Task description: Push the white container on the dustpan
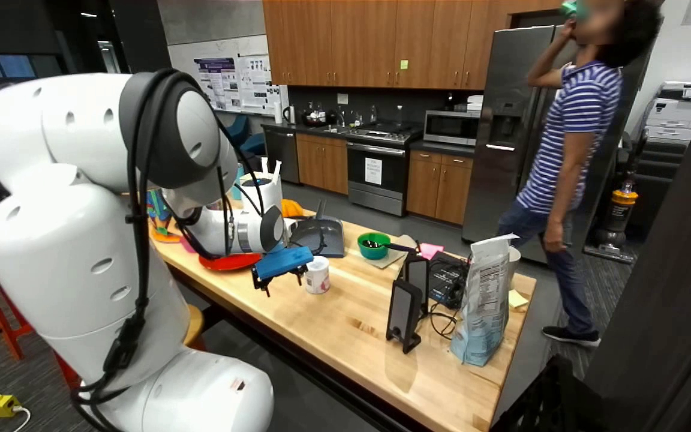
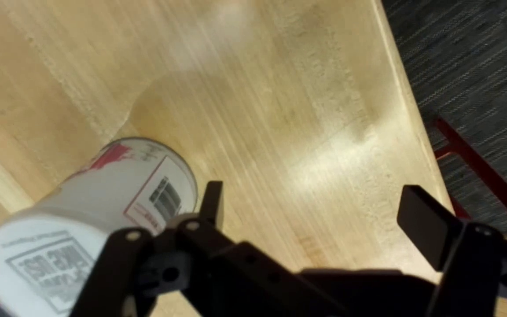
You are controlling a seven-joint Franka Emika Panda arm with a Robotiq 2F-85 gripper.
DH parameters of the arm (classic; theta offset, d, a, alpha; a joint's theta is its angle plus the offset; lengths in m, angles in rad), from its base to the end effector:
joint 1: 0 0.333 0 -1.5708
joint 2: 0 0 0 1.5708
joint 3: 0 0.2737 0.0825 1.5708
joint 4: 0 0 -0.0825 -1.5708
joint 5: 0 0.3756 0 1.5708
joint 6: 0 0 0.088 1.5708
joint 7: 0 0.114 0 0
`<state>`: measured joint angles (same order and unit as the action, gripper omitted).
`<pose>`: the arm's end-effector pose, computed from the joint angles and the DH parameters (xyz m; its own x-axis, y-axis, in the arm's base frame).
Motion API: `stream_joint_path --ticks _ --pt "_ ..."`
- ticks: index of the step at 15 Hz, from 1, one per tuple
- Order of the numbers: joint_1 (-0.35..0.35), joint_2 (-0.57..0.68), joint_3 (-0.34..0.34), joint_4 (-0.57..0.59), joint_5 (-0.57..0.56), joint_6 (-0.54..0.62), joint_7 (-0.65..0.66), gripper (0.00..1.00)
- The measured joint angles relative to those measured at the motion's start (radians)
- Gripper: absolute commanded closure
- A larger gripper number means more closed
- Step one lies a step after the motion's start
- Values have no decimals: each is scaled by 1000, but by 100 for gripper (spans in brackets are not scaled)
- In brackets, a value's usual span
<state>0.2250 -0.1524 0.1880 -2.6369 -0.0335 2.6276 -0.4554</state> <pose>0.4019 0.1738 0.2676 0.6169 0.7802 0.1032 0.7733 -0.6253 0.1048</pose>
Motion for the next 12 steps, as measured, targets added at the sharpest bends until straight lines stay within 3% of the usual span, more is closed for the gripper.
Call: stream_joint_path --ticks 7,12 --pt "-5 16 -12 -1 -9 -6 46 0" --pt "-83 1 -65 -26 -80 10 119 0"
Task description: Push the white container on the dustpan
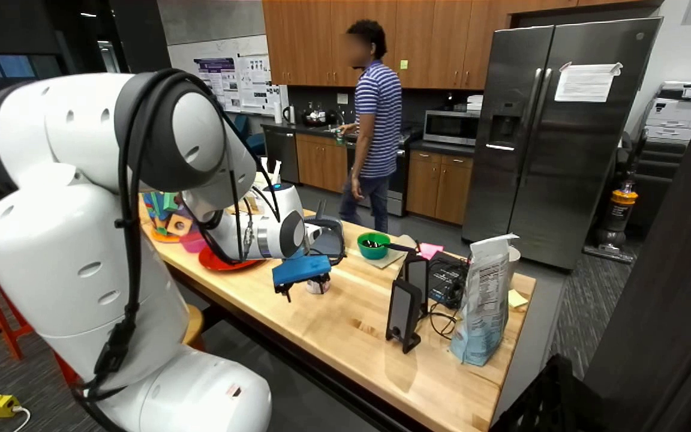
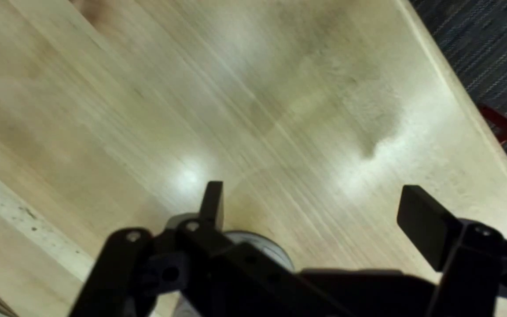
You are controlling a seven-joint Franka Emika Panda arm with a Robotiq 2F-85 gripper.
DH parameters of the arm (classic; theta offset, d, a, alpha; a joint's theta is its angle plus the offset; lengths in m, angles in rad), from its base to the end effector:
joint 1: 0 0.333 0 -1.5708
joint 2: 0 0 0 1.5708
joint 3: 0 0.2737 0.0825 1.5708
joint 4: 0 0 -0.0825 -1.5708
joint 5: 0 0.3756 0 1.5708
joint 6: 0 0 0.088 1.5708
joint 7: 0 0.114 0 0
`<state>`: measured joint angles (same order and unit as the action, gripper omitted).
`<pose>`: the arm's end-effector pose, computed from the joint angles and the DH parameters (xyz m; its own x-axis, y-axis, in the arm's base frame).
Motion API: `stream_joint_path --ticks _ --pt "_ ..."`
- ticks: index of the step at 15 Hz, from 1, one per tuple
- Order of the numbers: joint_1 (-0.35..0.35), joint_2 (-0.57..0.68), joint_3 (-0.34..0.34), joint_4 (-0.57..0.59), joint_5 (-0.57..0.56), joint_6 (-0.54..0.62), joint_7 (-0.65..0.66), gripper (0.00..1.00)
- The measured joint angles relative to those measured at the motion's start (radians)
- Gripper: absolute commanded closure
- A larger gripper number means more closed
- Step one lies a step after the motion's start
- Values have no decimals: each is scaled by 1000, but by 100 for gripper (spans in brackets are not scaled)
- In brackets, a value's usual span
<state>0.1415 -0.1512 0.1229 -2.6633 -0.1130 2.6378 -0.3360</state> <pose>0.4145 0.1127 0.2583 0.7615 0.6426 0.0846 0.6325 -0.7653 0.1192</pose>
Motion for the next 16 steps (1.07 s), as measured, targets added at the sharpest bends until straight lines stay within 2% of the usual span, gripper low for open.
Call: stream_joint_path --ticks 3,6,10,12,14,16 --pt "-34 -4 -27 -12 -18 46 20 0" --pt "-22 -4 -34 -21 26 111 11 0" --pt "64 -1 -33 -19 173 168 -48 0" --pt "102 2 -30 -14 204 180 -67 0" --pt "113 9 -22 -7 184 193 -76 0" --pt "94 20 -15 -5 67 199 -61 0"
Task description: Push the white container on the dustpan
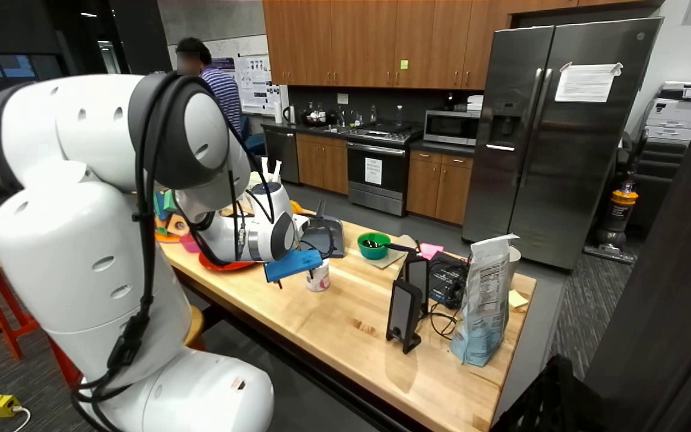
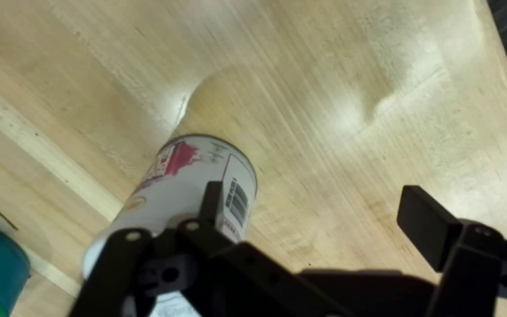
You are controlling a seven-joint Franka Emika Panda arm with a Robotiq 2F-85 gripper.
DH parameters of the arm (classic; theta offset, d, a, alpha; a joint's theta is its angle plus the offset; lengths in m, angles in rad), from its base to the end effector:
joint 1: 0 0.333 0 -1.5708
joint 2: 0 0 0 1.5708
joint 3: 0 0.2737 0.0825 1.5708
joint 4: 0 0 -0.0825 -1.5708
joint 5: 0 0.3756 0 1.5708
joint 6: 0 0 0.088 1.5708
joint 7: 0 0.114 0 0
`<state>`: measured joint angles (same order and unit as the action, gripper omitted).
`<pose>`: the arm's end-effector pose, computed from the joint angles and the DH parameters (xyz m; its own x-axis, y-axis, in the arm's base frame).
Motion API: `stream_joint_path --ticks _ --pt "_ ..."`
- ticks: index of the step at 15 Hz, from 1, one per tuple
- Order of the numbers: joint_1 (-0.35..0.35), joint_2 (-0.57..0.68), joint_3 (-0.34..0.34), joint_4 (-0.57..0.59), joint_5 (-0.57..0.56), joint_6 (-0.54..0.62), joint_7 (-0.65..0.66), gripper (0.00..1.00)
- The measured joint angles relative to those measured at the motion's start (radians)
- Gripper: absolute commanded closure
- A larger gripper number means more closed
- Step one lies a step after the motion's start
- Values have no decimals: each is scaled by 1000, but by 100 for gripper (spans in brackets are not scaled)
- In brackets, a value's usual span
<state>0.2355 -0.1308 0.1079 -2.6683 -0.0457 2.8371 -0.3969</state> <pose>0.4187 0.1507 0.2695 0.6714 0.6959 0.2550 0.6834 -0.7144 0.1502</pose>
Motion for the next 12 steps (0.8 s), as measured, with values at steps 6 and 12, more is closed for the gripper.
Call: stream_joint_path --ticks 6,12 --pt "-105 28 13 14 -360 0 139 0" --pt "-105 89 33 102 -389 -2 179 0"
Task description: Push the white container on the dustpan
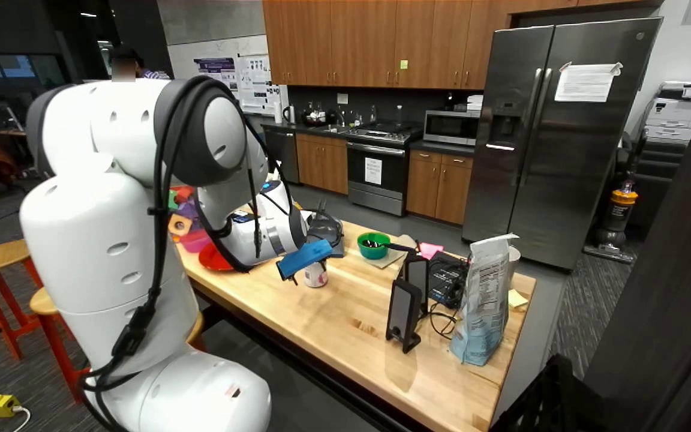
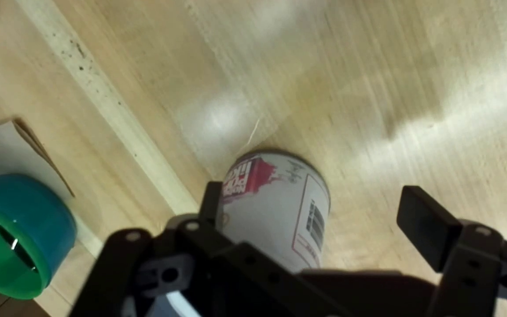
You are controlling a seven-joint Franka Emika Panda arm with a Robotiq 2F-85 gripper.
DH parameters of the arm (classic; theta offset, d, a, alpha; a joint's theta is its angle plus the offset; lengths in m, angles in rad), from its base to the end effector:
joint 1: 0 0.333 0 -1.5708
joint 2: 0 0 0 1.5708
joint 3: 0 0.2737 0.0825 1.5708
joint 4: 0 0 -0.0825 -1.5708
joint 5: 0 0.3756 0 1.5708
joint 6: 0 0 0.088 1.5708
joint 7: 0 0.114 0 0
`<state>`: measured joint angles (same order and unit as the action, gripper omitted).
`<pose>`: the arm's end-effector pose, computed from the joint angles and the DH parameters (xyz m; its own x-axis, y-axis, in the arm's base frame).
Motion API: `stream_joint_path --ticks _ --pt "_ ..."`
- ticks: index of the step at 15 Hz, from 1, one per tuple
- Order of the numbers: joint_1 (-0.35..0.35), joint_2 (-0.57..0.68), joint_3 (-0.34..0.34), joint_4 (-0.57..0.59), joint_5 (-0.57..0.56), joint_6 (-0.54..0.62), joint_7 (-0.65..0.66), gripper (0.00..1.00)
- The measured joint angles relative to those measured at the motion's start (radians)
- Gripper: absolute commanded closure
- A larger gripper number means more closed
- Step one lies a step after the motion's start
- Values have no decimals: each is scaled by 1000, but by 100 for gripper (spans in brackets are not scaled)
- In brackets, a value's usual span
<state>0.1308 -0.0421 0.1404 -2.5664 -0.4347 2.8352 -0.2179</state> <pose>0.4478 0.1457 0.2668 0.5983 0.7779 0.1921 0.7198 -0.6272 0.2975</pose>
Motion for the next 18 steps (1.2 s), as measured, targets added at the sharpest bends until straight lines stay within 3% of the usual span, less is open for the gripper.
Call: stream_joint_path --ticks 11,18 --pt "88 252 29 398 -56 -75 32 0" --pt "94 272 24 416 -54 -70 33 0"
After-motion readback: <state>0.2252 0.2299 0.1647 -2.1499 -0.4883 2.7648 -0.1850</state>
